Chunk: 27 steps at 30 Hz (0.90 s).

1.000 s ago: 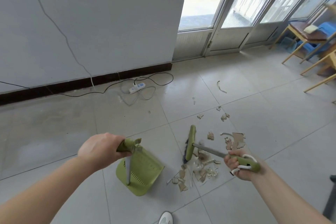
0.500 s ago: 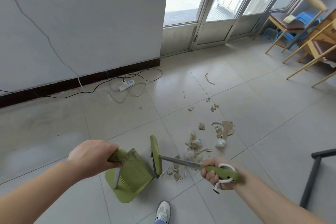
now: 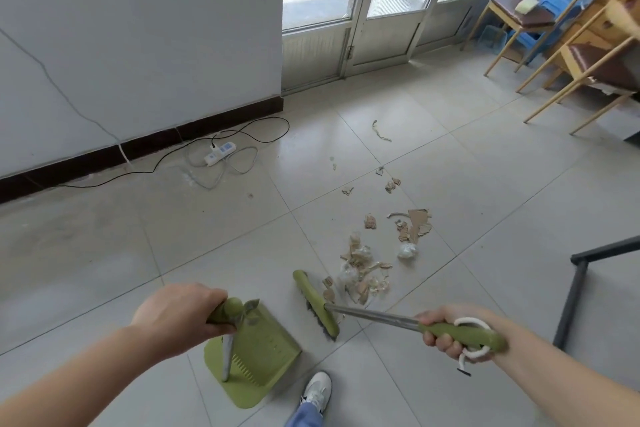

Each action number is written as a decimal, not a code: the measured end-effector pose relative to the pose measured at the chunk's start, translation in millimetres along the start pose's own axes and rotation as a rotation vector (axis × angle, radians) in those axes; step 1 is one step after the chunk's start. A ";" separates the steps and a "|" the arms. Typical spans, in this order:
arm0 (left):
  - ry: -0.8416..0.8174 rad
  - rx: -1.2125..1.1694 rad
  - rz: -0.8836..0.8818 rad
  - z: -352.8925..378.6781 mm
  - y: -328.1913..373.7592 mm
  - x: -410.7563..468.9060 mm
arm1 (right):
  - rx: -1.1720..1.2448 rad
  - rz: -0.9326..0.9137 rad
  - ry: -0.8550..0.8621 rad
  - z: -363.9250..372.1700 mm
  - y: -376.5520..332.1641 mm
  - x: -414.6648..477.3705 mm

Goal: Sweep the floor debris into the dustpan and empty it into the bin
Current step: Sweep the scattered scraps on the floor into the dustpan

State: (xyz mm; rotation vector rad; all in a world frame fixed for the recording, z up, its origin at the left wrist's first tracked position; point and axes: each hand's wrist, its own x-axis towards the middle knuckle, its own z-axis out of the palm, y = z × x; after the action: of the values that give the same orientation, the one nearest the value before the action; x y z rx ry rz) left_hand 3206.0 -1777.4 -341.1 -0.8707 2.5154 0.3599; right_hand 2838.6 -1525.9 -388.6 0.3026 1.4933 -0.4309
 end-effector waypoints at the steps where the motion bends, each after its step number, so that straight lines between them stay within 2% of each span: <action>1: -0.004 0.002 0.004 0.1 3.8 3.2 | 0.005 -0.019 0.014 -10.4 -2.8 -0.7; 14: 0.002 0.059 0.028 -26.7 53.5 66.3 | -0.052 -0.089 0.137 -113.8 -81.5 11.1; 22: 0.034 0.076 0.037 -52.1 74.1 104.9 | 0.054 -0.173 0.144 -122.7 -87.7 5.8; 27: 0.097 0.068 0.040 -67.0 78.0 121.4 | 0.153 -0.191 0.080 -110.4 -83.7 -1.3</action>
State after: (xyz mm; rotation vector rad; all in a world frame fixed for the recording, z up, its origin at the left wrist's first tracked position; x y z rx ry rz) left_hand 3049.6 -1805.9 -335.8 -0.8304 2.6208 0.2493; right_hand 2702.2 -1550.3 -388.4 0.3018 1.5764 -0.6949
